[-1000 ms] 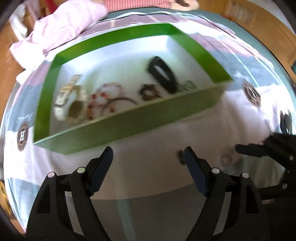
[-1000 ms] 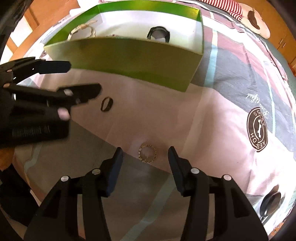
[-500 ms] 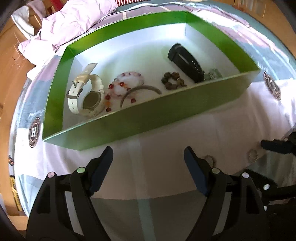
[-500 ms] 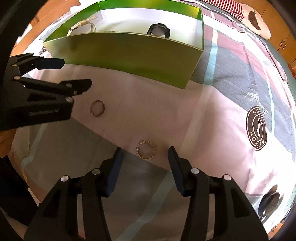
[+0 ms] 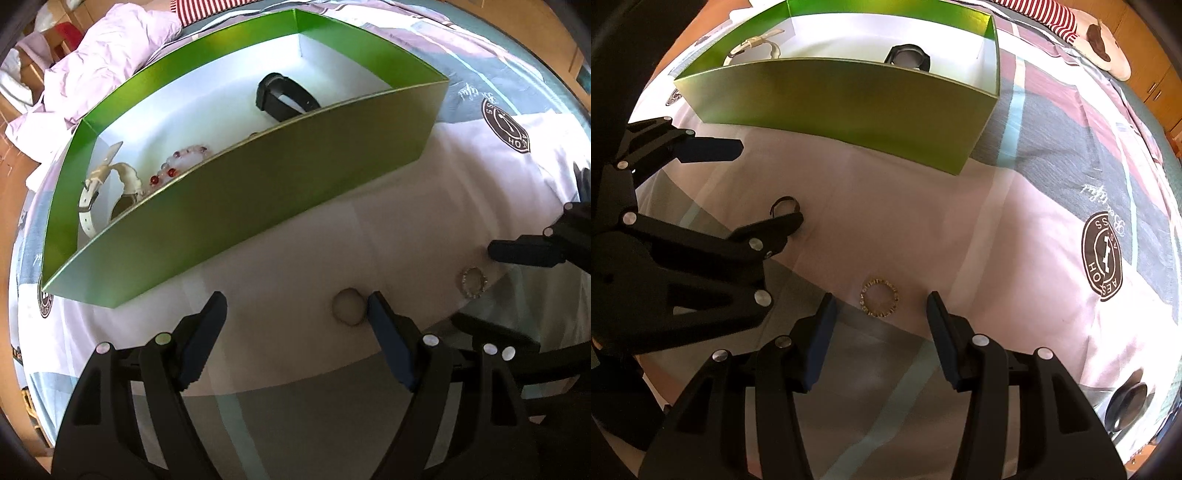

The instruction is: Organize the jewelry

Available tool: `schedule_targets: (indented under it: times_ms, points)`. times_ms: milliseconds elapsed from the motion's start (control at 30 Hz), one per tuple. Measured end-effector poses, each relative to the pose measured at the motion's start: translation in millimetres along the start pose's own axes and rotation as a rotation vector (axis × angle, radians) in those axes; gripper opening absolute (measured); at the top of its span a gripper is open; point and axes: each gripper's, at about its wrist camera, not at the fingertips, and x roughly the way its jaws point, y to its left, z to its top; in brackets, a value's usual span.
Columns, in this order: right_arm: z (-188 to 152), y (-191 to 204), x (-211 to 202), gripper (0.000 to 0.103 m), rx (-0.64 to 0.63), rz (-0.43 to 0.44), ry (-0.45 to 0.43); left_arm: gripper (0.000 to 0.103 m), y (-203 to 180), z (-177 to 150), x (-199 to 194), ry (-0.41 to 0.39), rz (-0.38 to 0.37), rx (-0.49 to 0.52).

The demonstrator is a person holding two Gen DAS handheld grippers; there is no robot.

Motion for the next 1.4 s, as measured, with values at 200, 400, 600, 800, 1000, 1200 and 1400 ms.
schedule_targets:
  times_ms: [200, 400, 600, 800, 1000, 1200, 1400]
  points:
    - [3.4, -0.3, -5.3, 0.05, 0.004, -0.004, -0.014, 0.078, 11.6, -0.6, 2.9, 0.007, 0.021, -0.04]
    - [5.9, 2.8, -11.0, 0.05, -0.009, -0.011, -0.017, 0.078, 10.4, 1.2, 3.2, 0.004, 0.03, -0.03]
    - [5.0, 6.4, -11.9, 0.05, -0.009, -0.01, -0.015, 0.078, 10.1, -0.2, 2.2, 0.006, 0.029, -0.035]
    - [4.6, 5.7, -10.8, 0.05, -0.009, -0.012, -0.014, 0.078, 15.1, -0.9, 1.8, 0.013, 0.031, -0.052]
    - [4.3, 8.5, -10.7, 0.051, -0.003, -0.007, -0.013, 0.079, 45.3, -5.6, 4.9, 0.068, 0.047, -0.181]
    - [6.6, 5.8, -15.8, 0.051, -0.029, 0.009, -0.038, 0.079, 92.7, -29.1, -1.3, 0.116, 0.02, -0.368]
    - [2.3, 20.4, -11.0, 0.042, -0.095, 0.013, -0.022, 0.079, 110.8, -38.9, -10.4, 0.111, -0.011, -0.436]
